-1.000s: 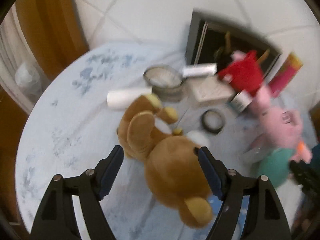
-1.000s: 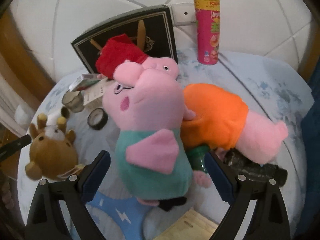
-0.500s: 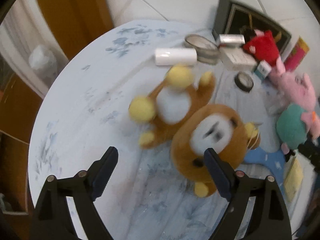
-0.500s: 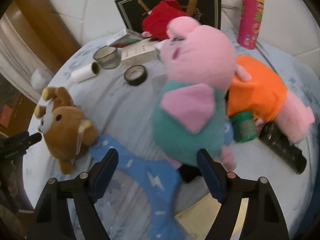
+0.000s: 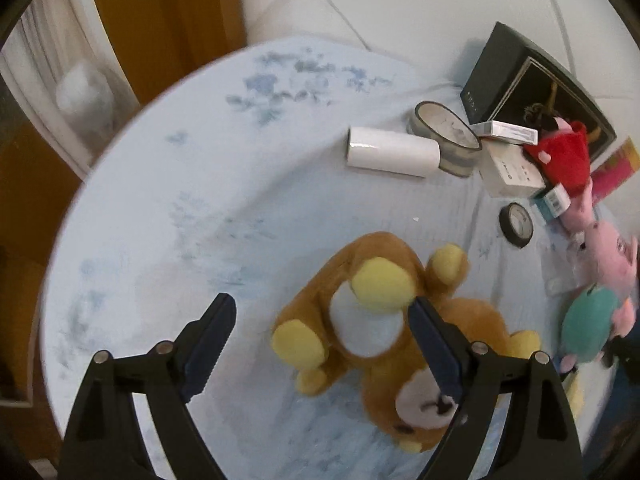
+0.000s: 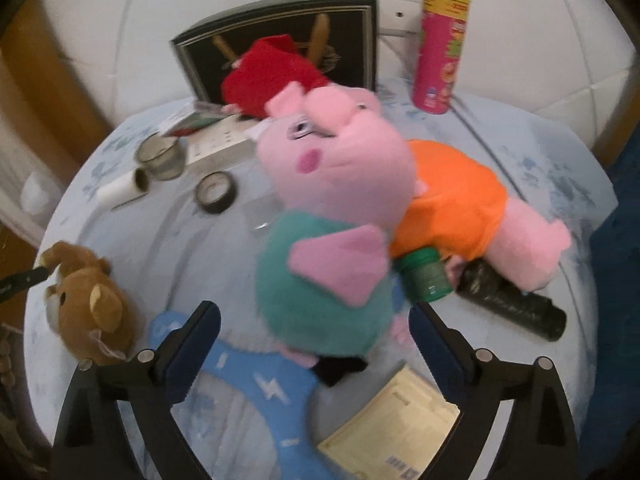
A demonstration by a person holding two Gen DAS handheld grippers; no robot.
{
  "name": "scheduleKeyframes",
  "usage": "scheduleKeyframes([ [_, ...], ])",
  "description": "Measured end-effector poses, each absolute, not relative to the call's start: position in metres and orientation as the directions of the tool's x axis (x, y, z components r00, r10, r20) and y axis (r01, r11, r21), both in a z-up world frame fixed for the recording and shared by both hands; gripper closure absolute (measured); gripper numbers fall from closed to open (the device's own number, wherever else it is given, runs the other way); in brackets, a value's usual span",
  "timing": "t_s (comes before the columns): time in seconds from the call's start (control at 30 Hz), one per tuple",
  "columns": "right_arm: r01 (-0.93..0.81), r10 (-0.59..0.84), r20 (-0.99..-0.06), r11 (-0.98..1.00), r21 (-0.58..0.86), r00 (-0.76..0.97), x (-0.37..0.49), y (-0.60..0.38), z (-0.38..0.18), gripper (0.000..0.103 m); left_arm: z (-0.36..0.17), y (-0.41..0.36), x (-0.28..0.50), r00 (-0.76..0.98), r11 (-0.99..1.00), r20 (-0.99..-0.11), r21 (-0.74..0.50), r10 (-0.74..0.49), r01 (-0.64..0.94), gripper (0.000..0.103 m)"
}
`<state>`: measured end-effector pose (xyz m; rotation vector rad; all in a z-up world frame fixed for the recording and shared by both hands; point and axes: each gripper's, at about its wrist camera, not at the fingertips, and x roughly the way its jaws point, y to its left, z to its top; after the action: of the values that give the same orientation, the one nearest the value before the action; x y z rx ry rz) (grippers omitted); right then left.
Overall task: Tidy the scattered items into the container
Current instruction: 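Close the left tool on the brown teddy bear while the right tool grips the pink pig plush, then lift the teddy bear with the left tool and the pig plush with the right tool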
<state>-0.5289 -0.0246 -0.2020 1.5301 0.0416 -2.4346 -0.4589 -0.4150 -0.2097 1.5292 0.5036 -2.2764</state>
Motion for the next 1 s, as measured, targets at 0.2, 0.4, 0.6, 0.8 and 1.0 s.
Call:
scheduleKeyframes([
  [0.2,0.19,-0.165,-0.899,-0.977,0.094,-0.405,-0.553,-0.019,-0.211,0.006,-0.237,-0.404,-0.488,-0.317,-0.875,-0.947,-0.112,-0.048,0.47,0.012],
  [0.4,0.175,-0.177,-0.904,-0.978,0.116,-0.389,-0.573,-0.022,-0.23,0.006,-0.238,-0.387,-0.5,-0.339,-0.897,-0.938,-0.085,-0.075,0.433,0.012],
  [0.6,0.158,-0.204,-0.894,-0.976,0.152,-0.399,-0.588,-0.028,-0.239,0.006,-0.239,-0.379,-0.512,-0.344,-0.914,-0.932,-0.039,-0.111,0.403,0.011],
  [0.8,0.192,-0.19,-0.901,-0.974,0.123,-0.389,-0.586,-0.041,-0.249,0.019,-0.235,-0.375,-0.511,-0.383,-0.921,-0.918,-0.06,-0.101,0.386,0.025],
  [1.0,0.199,-0.204,-0.891,-0.971,0.132,-0.405,-0.568,-0.034,-0.234,0.022,-0.214,-0.363,-0.495,-0.435,-0.931,-0.895,-0.076,-0.094,0.358,0.033],
])
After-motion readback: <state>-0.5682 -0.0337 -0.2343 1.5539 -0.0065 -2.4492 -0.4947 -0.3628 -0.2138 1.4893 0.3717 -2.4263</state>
